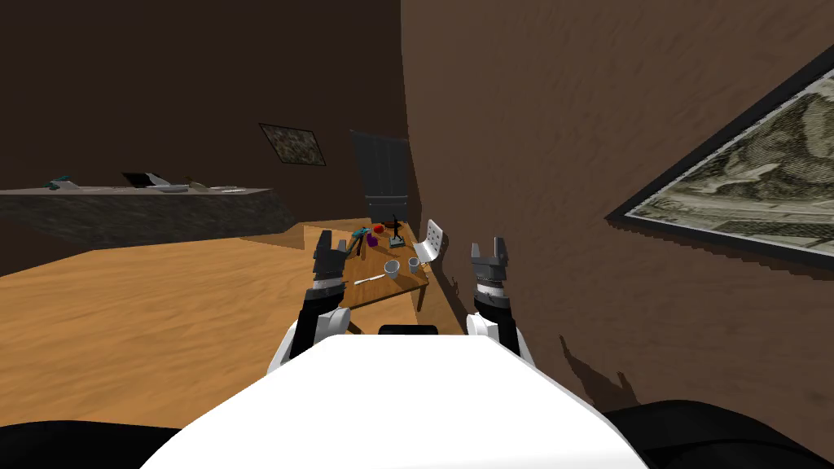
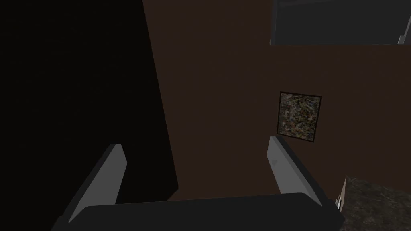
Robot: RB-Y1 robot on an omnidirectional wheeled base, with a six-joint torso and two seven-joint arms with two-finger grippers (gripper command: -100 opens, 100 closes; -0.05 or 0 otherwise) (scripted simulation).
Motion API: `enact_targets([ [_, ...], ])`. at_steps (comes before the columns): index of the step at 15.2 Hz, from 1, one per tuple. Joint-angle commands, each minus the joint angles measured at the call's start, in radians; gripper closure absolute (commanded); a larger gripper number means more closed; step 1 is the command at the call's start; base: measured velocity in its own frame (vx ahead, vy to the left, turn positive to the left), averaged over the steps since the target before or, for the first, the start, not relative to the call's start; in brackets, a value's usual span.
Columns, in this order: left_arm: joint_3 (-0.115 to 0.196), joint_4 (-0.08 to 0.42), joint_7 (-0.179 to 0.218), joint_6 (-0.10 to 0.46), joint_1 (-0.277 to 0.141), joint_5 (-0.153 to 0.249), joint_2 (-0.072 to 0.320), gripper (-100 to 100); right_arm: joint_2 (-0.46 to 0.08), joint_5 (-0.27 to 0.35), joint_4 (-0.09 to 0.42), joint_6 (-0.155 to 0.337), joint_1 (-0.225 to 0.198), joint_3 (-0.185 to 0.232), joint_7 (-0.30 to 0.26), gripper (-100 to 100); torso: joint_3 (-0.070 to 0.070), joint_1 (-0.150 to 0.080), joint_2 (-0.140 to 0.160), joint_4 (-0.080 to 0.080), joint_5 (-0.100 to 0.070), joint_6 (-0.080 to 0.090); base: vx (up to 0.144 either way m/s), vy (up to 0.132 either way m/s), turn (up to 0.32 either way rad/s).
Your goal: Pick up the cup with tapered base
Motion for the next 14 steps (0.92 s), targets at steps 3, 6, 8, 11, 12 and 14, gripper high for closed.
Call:
enact_targets([
  [3,0.0,0.017,0.01,0.022,-0.018,0.008,0.074,-100,0.0,0.0,0.0,0.0,0.0,0.0,0.0,0,0.0,0.0,0.0,0.0,0.0,0.0,-0.01,-0.009,-0.014],
  [6,0.001,0.042,0.025,0.057,-0.044,0.019,0.131,-100,0.0,0.0,0.0,0.0,0.0,0.0,0.0,0,0.001,-0.001,0.001,0.0,0.0,0.0,-0.026,-0.025,-0.026],
  [8,0.001,0.058,0.034,0.079,-0.062,0.027,0.156,-100,0.0,0.0,0.0,0.0,0.0,0.0,0.0,0,0.001,-0.002,0.002,0.0,0.0,0.0,-0.03,-0.038,-0.044],
  [11,0.002,0.098,0.055,0.135,-0.103,0.045,0.199,-100,0.0,0.0,0.0,0.0,0.0,0.0,0.0,0,0.001,-0.003,0.002,0.0,-0.001,0.0,-0.038,-0.05,-0.045],
  [12,0.002,0.121,0.066,0.166,-0.127,0.055,0.218,-100,0.0,0.0,0.0,0.0,0.0,0.0,0.0,0,0.001,-0.004,0.002,0.001,-0.001,0.0,-0.039,-0.05,-0.042],
  [14,0.003,0.147,0.079,0.203,-0.153,0.066,0.235,-100,0.0,0.0,0.0,0.0,0.0,0.0,0.0,0,0.001,-0.003,0.002,0.001,-0.001,0.0,-0.03,-0.041,-0.037],
])
